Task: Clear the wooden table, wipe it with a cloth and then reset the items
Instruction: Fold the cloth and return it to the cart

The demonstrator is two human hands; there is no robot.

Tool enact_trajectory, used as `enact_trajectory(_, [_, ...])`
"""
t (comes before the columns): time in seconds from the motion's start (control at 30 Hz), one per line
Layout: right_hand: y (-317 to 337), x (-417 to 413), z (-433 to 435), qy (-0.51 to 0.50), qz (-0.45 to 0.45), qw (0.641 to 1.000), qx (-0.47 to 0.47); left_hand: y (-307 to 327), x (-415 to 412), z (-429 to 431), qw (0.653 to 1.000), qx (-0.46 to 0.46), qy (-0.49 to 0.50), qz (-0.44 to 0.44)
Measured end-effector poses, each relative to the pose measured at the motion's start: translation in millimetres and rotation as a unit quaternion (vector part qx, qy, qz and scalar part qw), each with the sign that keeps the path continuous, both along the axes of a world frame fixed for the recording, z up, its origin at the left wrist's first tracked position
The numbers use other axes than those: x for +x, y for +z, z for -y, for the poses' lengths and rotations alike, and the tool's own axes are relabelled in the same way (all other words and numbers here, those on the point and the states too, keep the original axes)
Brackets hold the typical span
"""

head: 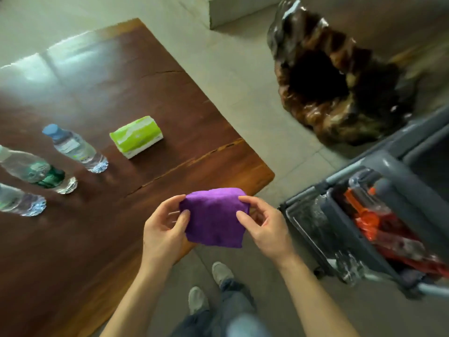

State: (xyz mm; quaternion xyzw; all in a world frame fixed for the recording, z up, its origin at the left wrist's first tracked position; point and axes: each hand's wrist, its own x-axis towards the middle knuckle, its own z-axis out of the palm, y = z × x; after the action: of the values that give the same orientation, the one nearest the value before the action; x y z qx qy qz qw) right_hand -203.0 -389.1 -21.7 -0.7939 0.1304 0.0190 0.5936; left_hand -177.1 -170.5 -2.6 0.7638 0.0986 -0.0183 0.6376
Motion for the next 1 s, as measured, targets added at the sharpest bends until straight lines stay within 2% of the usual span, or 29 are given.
enact_trajectory(0.1, [14.4, -38.4, 35.0, -0.085, 0.024, 0.996, -0.026, 14.6, 0.9, 41.3, 0.996, -0.020, -0.079, 0.025])
enact_trajectory(0.2, [35.7, -80.7, 71.9, -0.163, 0.050, 0.984, -0.057, 28.5, 0.9, 88.0, 0.983, -0.002, -0.175, 0.050])
enact_trajectory(0.33, [75.0, -136.1, 118.7, -0.270, 0.072, 0.957, -0.082, 57.2, -3.9, 160.1, 0.948, 0.024, -0.301, 0.100])
enact_trajectory(0.47, [119.8, -175.1, 157.2, -0.342, 0.108, 0.926, -0.118, 99.5, -14.2, 225.9, 0.911, 0.002, -0.380, 0.159])
enact_trajectory(0.77, [206.1, -211.7, 239.4, -0.410, 0.188, 0.856, -0.251, 191.4, -23.4, 344.8, 0.858, -0.089, -0.449, 0.234])
enact_trajectory(0.9, [203.5, -211.1, 263.9, -0.424, 0.163, 0.847, -0.277, 188.7, -20.9, 373.3, 0.854, -0.084, -0.464, 0.219])
enact_trajectory(1.0, [181.2, -208.7, 273.3, -0.431, 0.125, 0.854, -0.263, 163.5, -20.4, 384.2, 0.858, -0.037, -0.475, 0.192])
